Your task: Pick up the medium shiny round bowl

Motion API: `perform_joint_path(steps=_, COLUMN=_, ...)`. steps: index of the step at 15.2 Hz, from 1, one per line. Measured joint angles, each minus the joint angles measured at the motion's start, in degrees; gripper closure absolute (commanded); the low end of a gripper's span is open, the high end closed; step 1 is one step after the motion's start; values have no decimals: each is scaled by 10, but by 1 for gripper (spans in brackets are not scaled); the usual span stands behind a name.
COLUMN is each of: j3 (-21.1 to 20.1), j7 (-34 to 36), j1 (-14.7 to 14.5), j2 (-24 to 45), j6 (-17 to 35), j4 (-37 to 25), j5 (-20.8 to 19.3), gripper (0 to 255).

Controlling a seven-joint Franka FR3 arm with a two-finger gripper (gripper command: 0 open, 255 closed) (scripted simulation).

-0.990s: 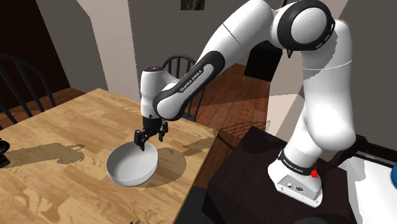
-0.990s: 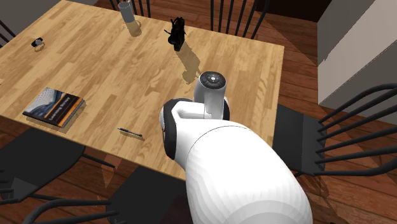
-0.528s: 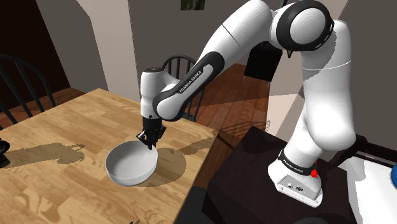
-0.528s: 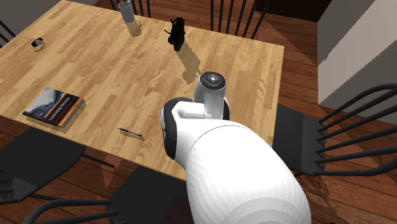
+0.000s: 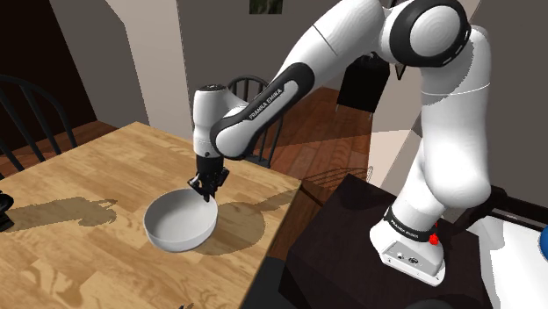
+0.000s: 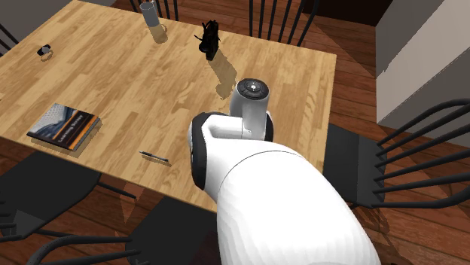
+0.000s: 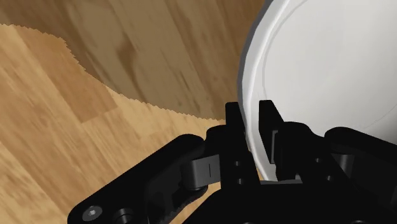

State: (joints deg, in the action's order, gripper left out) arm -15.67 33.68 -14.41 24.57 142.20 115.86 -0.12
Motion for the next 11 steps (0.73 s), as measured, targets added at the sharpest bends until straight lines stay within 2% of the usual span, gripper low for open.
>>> perform_joint_path(steps=11, j3=-10, j7=-4, j1=8, j2=-56, j6=-65, j4=-10, j5=16, gripper=255)
